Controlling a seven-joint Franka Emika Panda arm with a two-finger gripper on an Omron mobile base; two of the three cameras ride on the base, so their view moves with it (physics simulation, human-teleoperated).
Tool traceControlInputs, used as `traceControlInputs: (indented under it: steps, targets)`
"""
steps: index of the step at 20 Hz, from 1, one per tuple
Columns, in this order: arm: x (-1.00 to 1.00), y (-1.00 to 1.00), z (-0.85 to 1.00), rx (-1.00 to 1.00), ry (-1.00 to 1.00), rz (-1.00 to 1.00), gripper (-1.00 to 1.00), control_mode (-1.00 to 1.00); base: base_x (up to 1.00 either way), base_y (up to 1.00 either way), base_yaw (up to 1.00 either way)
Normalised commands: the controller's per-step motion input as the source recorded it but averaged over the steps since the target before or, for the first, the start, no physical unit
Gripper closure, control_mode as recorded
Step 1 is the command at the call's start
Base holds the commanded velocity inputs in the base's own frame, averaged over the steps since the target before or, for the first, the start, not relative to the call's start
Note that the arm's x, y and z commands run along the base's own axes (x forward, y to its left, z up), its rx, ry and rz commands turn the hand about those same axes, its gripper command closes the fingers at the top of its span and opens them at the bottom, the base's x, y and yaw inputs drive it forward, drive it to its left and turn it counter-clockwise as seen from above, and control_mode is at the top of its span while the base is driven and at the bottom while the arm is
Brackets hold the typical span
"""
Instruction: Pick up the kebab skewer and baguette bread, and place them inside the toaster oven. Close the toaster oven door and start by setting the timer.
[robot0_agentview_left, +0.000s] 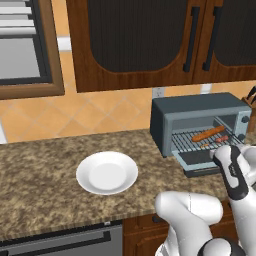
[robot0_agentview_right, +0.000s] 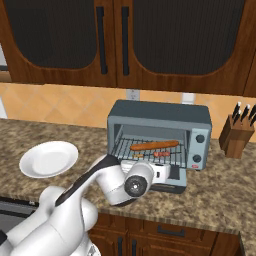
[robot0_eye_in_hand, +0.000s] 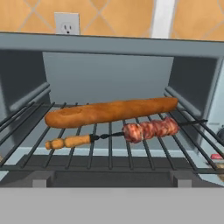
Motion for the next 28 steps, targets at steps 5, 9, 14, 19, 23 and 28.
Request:
traceControlInputs:
  steps: [5,9,14,19,23,28]
  targets:
    - [0.12,0.0,0.0,0.0,0.0,0.0,-1.0,-1.0,0.0,0.0,0.0]
    - [0.08,0.0,0.0,0.0,0.0,0.0,-1.0,-1.0,0.0,0.0,0.0]
    - [0.06,0.0,-0.05,0.0,0.0,0.0,-1.0,-1.0,0.0,0.0,0.0]
    - [0.0,0.0,-0.17,0.0,0.0,0.0,-1.0,-1.0,0.0,0.0,0.0]
    - [0.0,0.0,-0.05,0.0,0.0,0.0,-1.0,-1.0,0.0,0.0,0.0]
    - [0.06,0.0,0.0,0.0,0.0,0.0,-1.0,-1.0,0.0,0.0,0.0]
